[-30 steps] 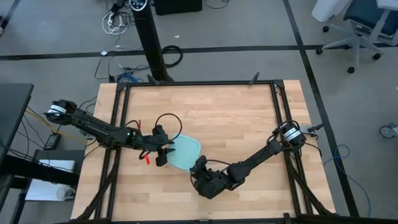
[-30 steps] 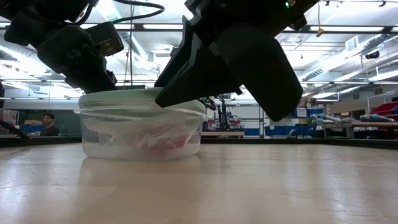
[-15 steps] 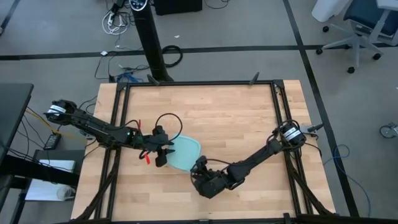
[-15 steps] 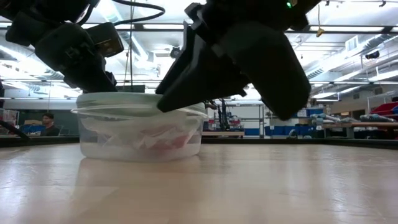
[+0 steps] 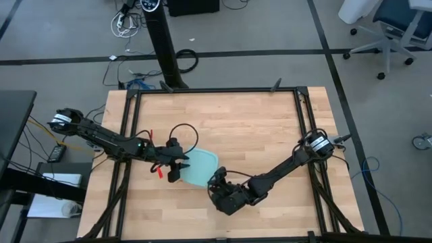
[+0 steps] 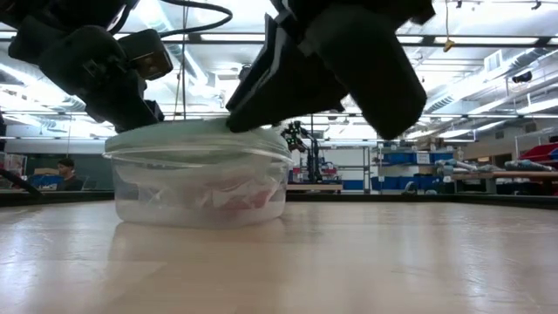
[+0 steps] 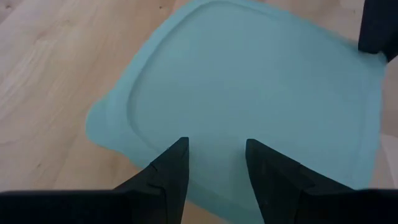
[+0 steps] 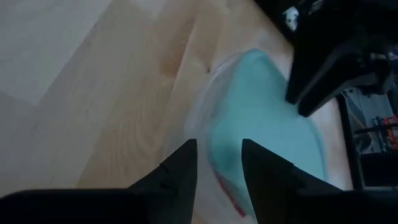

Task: Roll bandage
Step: Close the transparent tupperware

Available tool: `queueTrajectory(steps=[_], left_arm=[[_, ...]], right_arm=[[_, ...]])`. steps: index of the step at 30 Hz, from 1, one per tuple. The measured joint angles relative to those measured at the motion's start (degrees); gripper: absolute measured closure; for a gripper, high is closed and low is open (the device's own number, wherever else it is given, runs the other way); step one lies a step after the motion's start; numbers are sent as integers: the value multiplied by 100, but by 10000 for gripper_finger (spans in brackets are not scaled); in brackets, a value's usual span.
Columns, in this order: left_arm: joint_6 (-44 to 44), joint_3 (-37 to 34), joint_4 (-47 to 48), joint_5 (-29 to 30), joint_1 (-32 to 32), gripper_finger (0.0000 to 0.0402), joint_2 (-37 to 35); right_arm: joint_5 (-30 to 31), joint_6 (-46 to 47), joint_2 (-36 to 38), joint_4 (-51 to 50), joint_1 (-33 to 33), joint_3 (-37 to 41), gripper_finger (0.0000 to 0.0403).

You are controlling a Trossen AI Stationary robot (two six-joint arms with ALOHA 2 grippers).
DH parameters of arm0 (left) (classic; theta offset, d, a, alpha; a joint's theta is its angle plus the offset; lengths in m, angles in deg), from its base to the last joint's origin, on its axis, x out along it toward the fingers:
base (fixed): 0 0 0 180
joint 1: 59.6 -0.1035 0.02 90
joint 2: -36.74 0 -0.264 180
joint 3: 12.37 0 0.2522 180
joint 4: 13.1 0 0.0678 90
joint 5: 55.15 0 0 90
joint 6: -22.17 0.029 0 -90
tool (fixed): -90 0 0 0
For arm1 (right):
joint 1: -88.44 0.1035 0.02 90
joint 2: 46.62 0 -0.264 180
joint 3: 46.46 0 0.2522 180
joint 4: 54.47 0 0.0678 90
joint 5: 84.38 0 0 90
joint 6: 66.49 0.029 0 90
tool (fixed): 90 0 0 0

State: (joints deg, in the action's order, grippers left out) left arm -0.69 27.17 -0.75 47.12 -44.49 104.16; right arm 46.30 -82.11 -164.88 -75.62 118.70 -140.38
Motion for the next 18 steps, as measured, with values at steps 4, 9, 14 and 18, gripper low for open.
queueTrajectory(steps=[4,9,14,18], left_arm=[[-1,0,-8,-98,0,239,0],[-6,0,-10,-147,-2,239,2],[-5,0,-11,-192,-2,239,2],[-2,0,-32,-238,-2,239,2]], right_arm=[[-37,210,174,-36,7,0,281],[-236,836,370,-48,-48,-11,286],[-781,1510,363,-364,-174,-9,291],[-609,1567,385,-345,-160,-9,291]])
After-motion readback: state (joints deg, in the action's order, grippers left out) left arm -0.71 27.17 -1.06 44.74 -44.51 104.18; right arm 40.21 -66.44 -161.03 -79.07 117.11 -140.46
